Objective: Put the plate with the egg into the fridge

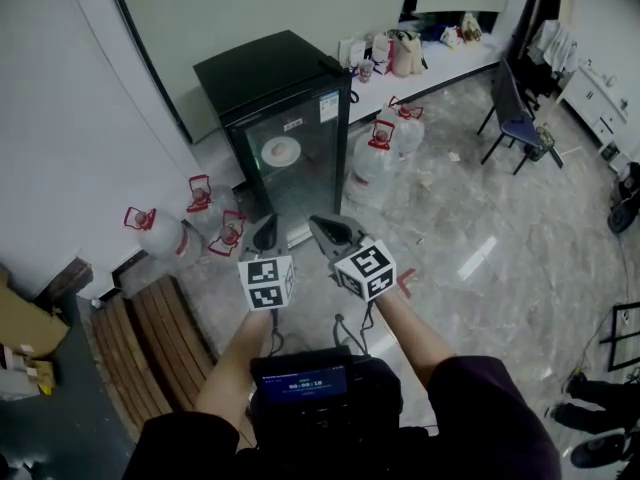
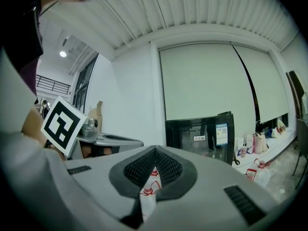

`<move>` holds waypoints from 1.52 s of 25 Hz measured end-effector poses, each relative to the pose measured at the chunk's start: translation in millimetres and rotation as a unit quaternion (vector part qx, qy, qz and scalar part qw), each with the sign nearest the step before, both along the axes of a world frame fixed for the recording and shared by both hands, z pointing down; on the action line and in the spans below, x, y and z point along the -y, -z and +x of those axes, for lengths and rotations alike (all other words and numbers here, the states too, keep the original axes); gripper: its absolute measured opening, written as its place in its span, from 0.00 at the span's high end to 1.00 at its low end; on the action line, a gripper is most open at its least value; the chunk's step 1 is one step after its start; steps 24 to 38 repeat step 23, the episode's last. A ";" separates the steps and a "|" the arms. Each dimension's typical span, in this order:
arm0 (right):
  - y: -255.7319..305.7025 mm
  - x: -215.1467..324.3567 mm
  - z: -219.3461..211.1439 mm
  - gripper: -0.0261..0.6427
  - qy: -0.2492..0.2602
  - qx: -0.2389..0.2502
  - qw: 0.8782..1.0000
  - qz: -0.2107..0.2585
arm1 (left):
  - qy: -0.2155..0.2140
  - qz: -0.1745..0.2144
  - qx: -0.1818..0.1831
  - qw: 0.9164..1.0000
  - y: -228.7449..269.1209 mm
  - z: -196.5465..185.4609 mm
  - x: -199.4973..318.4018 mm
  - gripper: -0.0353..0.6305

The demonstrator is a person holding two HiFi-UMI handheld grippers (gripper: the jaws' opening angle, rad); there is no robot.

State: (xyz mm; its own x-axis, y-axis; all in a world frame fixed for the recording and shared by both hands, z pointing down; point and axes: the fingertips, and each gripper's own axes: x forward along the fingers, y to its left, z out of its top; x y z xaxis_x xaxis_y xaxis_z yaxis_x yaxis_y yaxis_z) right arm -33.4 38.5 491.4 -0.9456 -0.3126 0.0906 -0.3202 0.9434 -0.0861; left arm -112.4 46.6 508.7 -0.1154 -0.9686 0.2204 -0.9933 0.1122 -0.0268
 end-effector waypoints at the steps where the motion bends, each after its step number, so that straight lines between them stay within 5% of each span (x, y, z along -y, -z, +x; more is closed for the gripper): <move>1: 0.4 0.4 -1.1 0.95 0.000 0.001 1.000 -0.001 | 0.000 -0.001 -0.001 1.000 -0.6 -0.7 0.4 0.93; 38: -7.1 17.1 2.2 0.95 -0.001 -0.004 1.000 0.015 | 0.011 -0.014 0.002 1.000 -11.8 -0.3 9.4 0.93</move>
